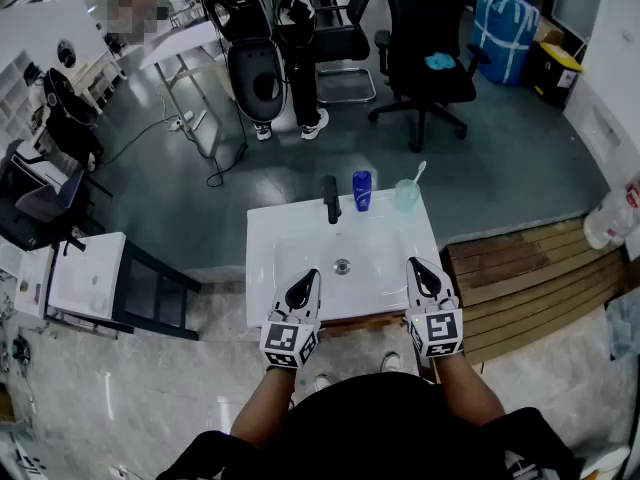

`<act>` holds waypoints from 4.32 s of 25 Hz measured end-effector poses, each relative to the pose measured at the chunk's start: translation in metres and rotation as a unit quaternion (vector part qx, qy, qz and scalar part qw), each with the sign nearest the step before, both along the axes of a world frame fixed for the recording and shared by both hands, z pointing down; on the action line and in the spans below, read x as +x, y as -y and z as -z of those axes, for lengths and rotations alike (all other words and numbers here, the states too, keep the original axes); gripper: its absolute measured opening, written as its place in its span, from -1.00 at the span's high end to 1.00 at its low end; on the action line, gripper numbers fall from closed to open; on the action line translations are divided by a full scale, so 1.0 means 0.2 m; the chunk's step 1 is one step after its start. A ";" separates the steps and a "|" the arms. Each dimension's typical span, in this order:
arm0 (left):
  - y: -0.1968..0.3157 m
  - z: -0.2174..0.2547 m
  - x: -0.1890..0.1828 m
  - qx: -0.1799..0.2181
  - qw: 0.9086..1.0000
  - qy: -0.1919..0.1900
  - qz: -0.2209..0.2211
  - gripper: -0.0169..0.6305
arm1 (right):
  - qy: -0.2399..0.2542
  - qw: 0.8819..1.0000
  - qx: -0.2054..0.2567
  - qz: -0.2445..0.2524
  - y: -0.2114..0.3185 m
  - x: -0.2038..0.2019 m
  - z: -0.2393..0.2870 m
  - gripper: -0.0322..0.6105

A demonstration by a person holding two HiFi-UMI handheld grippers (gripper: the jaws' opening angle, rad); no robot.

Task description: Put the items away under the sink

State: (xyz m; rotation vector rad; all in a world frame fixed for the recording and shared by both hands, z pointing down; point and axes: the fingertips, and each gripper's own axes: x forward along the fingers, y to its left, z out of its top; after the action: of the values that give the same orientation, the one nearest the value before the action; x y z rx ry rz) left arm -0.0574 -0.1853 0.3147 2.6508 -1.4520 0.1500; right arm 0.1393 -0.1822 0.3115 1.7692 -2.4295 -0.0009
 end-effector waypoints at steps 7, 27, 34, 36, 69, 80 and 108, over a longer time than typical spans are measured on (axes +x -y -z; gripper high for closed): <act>0.02 -0.04 0.00 -0.007 1.000 0.001 0.003 0.89 | 0.000 1.000 -0.005 0.002 0.02 0.01 -0.04 0.86; 0.19 -0.27 0.04 -0.051 0.998 0.009 0.027 0.89 | 0.005 0.998 -0.053 -0.018 0.38 0.17 -0.38 0.86; 0.29 -0.37 0.09 -0.067 0.997 0.021 0.036 0.89 | -0.008 0.996 -0.082 -0.024 0.62 0.26 -0.56 0.76; 0.31 -0.41 0.09 -0.070 0.996 0.026 0.038 0.89 | -0.009 0.996 -0.089 -0.025 0.69 0.28 -0.62 0.66; 0.17 -0.70 0.02 -0.137 0.984 0.087 0.069 0.89 | -0.026 0.995 -0.089 -0.041 1.28 0.36 -0.88 -0.22; 0.05 -0.63 -0.05 -0.126 0.988 0.057 0.070 0.89 | -0.005 0.999 -0.034 -0.037 0.85 0.22 -0.50 -0.22; -0.42 -0.29 -0.18 -0.061 0.998 -0.034 0.004 0.89 | 0.035 0.999 0.011 0.024 -0.38 -0.25 -0.08 -0.22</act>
State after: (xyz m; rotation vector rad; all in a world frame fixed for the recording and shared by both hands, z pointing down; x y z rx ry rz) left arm -0.0926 -0.1011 0.3718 2.5283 -1.3855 0.1415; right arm 0.0897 -0.1053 0.3278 1.7479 -2.5292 0.0289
